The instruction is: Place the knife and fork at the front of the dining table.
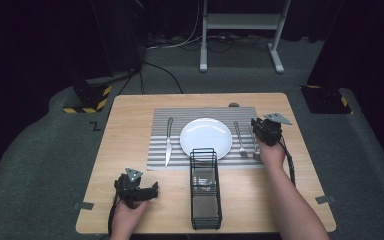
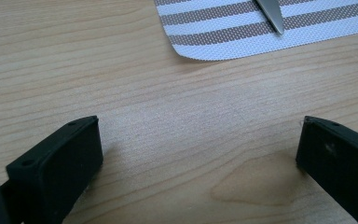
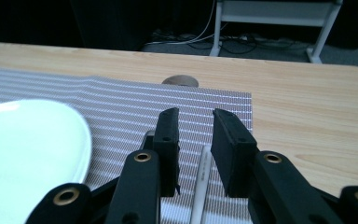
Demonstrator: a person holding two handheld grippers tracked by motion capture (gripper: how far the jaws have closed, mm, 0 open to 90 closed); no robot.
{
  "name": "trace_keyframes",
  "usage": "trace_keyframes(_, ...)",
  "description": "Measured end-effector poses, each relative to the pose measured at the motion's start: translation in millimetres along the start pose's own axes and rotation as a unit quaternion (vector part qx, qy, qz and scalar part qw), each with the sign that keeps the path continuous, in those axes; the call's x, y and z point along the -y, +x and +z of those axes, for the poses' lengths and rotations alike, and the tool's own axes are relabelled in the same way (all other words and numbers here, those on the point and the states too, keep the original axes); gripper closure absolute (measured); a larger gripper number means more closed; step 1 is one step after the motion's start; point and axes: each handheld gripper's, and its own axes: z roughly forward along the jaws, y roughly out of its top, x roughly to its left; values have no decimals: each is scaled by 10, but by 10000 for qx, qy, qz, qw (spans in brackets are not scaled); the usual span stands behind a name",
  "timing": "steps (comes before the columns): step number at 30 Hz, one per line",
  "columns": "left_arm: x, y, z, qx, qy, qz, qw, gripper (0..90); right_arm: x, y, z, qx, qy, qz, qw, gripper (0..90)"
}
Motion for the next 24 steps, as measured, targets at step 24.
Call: trace_keyframes(24, -2, 2, 1, 11, 2, 15, 10000, 4, 791, 238, -856, 215, 1152, -238, 9928, 663)
